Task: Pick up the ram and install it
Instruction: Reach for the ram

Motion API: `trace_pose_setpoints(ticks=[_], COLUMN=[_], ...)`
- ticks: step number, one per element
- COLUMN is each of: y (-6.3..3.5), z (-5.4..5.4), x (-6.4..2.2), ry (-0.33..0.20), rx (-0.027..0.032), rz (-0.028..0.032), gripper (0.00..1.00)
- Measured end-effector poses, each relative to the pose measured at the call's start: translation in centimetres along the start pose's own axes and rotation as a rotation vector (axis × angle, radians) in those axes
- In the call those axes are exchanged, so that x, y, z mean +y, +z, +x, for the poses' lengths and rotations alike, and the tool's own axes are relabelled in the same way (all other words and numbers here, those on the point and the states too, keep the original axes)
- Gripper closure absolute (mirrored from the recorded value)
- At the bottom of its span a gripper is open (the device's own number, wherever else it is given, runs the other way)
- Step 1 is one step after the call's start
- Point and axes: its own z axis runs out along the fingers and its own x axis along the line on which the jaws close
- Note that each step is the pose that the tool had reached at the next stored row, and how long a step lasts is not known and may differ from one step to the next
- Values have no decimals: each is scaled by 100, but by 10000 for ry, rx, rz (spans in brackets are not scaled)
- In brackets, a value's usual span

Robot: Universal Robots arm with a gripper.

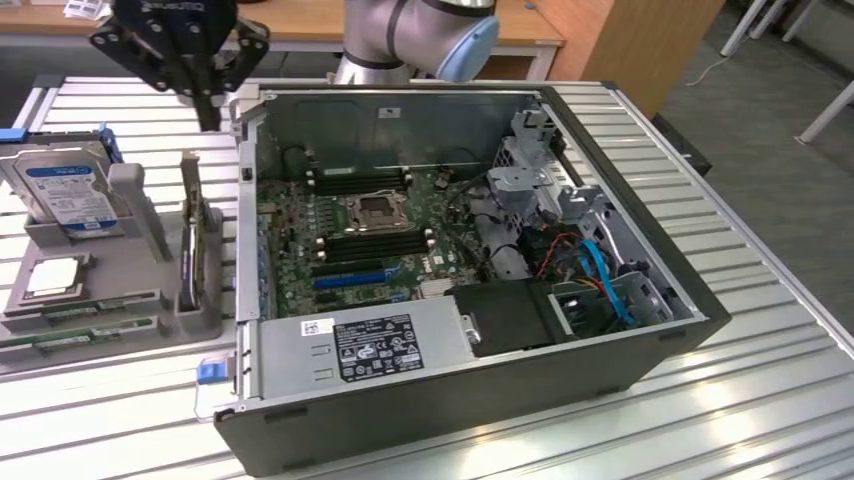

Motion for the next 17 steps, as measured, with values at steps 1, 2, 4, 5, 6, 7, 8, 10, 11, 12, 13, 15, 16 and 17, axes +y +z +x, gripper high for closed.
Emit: trace_pose_setpoints(ticks=[1,2,4,5,6,7,8,10,11,12,13,15,16,17], y=[-1,-2,-3,-3,-4,-5,-5,-6,-6,-7,-8,-9,-9,-10], z=[45,89,179,224,271,316,361,451,495,541,587,681,725,770], x=[-3,-7,-14,-17,-21,-24,-27,-34,-38,-41,-44,-51,-55,-58], ry=[-1,-2,0,0,-1,-2,0,0,-2,-2,-1,0,-1,-2], rx=[0,1,0,0,1,0,1,0,0,0,0,0,0,0], rz=[0,1,1,0,1,0,1,0,1,1,1,0,1,0], gripper=[89,89,89,89,89,89,89,89,89,89,89,89,89,89])
